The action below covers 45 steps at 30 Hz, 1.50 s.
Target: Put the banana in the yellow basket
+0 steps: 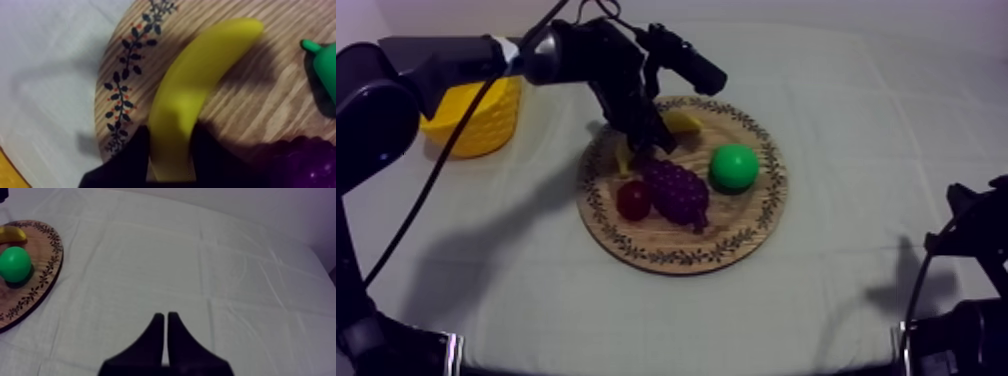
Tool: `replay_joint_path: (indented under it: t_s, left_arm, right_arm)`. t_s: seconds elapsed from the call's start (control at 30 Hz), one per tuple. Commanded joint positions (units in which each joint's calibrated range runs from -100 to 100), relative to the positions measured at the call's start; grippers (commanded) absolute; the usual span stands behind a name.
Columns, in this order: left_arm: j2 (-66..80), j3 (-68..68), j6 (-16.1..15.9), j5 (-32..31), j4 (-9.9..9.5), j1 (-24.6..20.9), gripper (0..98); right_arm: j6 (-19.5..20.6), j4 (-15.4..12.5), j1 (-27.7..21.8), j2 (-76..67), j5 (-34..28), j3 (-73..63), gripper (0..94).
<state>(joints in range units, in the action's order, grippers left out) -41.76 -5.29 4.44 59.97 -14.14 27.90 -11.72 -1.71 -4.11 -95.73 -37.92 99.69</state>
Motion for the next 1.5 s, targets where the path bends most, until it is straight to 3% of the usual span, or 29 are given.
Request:
replay_joint_path:
  t_s: [0.0,0.3,0.6,1.07,1.47]
  left_arm:
    - [0.9,-1.0,0.2,1.8,-0.66,-0.2,16.4]
    - [9.8,-6.4,0.2,11.4,-4.77,-3.9,15.1]
    - [21.1,-5.4,0.0,15.0,-7.20,-12.3,15.3]
    - [27.3,8.2,1.0,9.5,-8.02,-23.1,15.1]
    - [22.3,12.6,2.6,4.4,-7.52,-25.7,15.3]
  right_arm:
    - [0.2,0.0,0.0,0.0,0.0,0.0,0.3]
    - [0.1,0.0,0.0,0.0,0.0,0.0,0.3]
    - [0.1,0.0,0.0,0.0,0.0,0.0,0.3]
    - [0.2,0.0,0.0,0.0,0.0,0.0,0.3]
    - [0.1,0.0,0.0,0.0,0.0,0.0,0.3]
